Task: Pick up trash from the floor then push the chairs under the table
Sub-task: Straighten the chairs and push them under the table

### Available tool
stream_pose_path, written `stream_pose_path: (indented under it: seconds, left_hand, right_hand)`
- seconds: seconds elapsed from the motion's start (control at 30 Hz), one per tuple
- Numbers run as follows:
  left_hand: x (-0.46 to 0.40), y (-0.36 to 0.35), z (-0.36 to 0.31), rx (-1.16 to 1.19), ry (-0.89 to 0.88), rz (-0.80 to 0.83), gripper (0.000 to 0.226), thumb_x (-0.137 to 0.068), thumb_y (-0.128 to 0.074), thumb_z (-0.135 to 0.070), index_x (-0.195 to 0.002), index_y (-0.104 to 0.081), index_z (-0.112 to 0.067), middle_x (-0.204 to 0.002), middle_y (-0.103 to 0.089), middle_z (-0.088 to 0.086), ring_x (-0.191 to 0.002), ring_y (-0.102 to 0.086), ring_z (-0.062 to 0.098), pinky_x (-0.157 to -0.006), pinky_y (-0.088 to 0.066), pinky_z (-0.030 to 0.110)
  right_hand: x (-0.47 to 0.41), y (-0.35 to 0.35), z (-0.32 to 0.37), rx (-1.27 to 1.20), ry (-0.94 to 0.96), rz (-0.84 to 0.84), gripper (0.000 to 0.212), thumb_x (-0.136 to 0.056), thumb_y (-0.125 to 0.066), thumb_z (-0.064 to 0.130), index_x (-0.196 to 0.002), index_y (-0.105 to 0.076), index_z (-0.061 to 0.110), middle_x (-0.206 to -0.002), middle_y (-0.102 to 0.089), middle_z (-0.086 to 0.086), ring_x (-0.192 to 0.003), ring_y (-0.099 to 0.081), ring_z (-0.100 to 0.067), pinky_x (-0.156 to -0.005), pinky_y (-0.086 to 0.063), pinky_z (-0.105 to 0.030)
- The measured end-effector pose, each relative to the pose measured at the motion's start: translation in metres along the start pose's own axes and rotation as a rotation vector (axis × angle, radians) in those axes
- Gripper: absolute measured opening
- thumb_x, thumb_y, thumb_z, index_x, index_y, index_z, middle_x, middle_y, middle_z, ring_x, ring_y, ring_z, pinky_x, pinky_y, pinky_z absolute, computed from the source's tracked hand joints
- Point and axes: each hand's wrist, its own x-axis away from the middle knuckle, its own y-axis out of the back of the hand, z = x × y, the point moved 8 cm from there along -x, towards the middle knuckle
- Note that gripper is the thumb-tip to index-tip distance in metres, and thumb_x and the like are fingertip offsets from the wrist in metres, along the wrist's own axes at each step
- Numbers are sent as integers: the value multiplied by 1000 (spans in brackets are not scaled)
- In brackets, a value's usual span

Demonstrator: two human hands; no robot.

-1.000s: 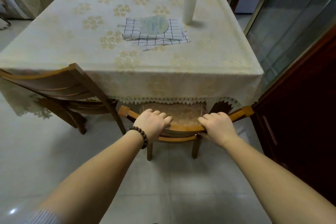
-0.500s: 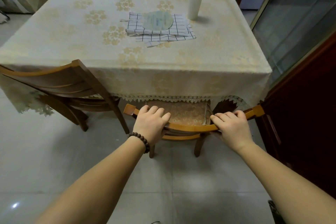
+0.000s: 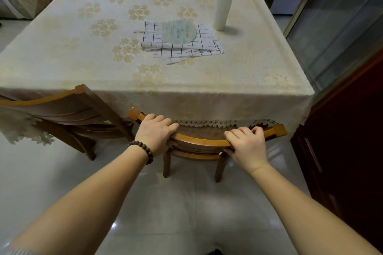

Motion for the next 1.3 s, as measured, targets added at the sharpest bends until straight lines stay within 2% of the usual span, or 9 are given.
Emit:
stream_pose_path:
  seconds: [0.2, 0.67, 1.03, 1.3]
  left_hand:
    - [-32, -4, 5, 6, 11, -28, 33, -72, -70, -36, -101, -62, -25, -84, -63, -4, -74, -58, 23, -72, -43, 35]
    - [-117, -1, -13, 39, 107, -53, 40, -72, -69, -41, -106, -58, -22, -96, -62, -1, -90, -56, 26, -82, -41, 42]
    - [-122, -3, 6, 6, 58, -43, 65, -65, -76, -48, -118, -55, -18, -107, -62, 6, -99, -57, 29, -86, -44, 44]
    - [-116, -11, 47, -16, 186, 73, 70, -69, -67, -58, -128, -44, -29, -120, -55, -1, -111, -49, 25, -97, -35, 44]
  right_hand:
    - [-29, -12, -24, 43, 16, 10, 39, -65, -79, 32, -98, -65, 17, -84, -68, -1, -80, -60, -26, -72, -41, -40]
    - [-88, -37, -113, 44, 38, 143, 38, -61, -81, 34, -90, -63, 18, -86, -65, -4, -83, -58, -28, -74, -40, -42]
    - [-94, -37, -102, -7, 10, 165, 39, -64, -78, 31, -98, -63, 19, -88, -65, -2, -83, -58, -27, -77, -40, -42]
    - [-106, -36, -65, -14, 58, 135, 38, -67, -76, 29, -101, -62, 19, -87, -64, -4, -84, -58, -27, -84, -42, -43]
